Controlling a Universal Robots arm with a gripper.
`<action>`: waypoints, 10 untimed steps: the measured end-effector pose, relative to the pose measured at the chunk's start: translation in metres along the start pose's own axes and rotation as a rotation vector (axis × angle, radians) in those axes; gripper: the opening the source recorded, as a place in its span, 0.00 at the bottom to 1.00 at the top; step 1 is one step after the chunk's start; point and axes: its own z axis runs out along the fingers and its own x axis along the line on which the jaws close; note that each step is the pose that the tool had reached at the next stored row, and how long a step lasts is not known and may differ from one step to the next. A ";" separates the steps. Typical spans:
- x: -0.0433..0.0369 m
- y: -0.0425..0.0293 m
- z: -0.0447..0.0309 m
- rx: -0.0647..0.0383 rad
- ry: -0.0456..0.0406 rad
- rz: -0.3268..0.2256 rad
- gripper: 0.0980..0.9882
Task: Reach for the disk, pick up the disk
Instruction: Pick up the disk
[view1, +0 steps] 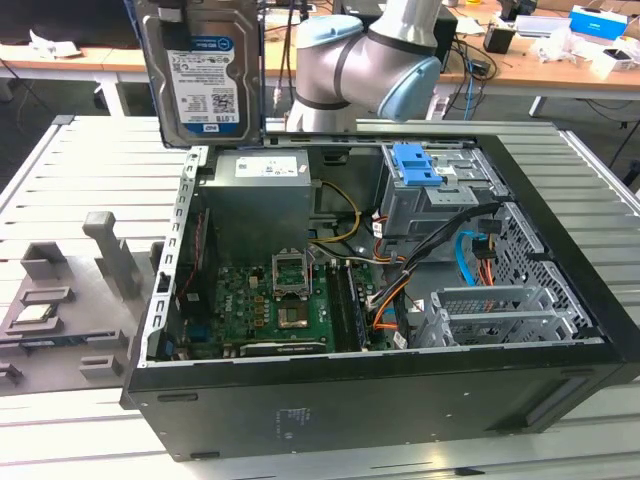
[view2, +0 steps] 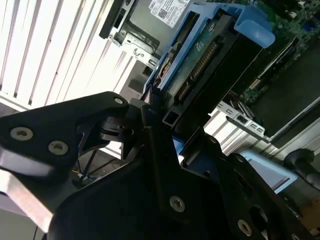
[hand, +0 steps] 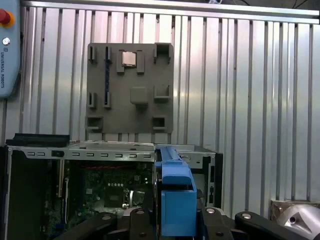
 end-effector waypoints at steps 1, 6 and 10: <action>0.0000 -0.0054 -0.0003 0.000 0.0000 0.000 0.30; 0.0002 -0.0424 -0.0021 -0.003 -0.0002 0.000 0.30; 0.0000 -0.0606 -0.0030 -0.004 -0.0003 0.000 0.30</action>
